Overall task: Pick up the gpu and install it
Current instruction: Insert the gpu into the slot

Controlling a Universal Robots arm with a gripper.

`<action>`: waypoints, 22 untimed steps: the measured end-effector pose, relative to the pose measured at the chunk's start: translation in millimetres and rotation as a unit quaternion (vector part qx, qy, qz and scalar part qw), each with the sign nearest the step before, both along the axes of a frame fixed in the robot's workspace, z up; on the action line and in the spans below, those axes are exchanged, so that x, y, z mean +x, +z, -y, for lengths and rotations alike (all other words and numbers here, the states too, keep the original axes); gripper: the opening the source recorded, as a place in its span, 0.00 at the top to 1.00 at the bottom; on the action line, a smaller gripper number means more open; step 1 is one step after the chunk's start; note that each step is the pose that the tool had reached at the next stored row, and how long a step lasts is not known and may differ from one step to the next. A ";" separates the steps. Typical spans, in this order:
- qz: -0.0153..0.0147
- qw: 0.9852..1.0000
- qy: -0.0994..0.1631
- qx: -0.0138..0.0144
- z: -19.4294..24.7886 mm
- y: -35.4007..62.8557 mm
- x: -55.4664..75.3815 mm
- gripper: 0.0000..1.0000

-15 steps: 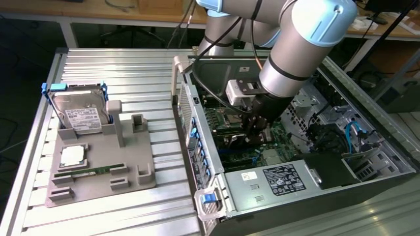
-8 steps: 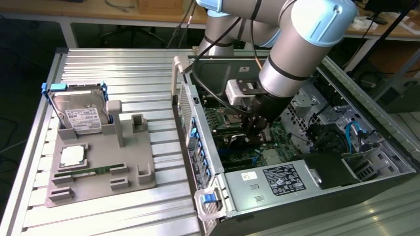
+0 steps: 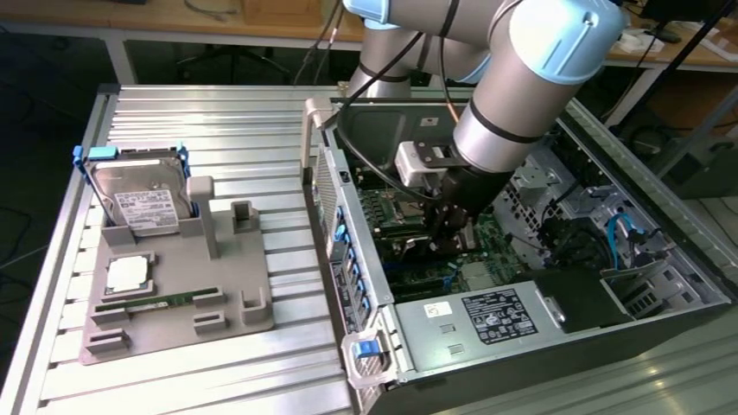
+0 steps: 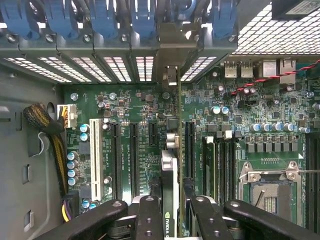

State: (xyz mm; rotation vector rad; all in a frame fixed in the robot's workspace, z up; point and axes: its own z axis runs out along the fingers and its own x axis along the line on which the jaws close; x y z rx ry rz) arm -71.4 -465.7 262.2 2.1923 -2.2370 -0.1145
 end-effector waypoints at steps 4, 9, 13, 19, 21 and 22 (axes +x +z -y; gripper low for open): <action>0.000 1.000 0.000 0.000 0.0 -3.3 -0.1 0.73; 0.000 1.000 0.000 0.000 0.0 -3.6 -0.1 0.73; 0.000 1.000 0.000 0.000 0.0 -3.6 -0.1 0.73; 0.002 1.000 0.000 0.000 0.1 -6.0 -0.2 0.73; 0.002 1.000 0.000 0.000 0.0 -6.2 -0.2 0.73; 0.002 1.000 0.000 0.000 0.0 -6.3 -0.2 0.73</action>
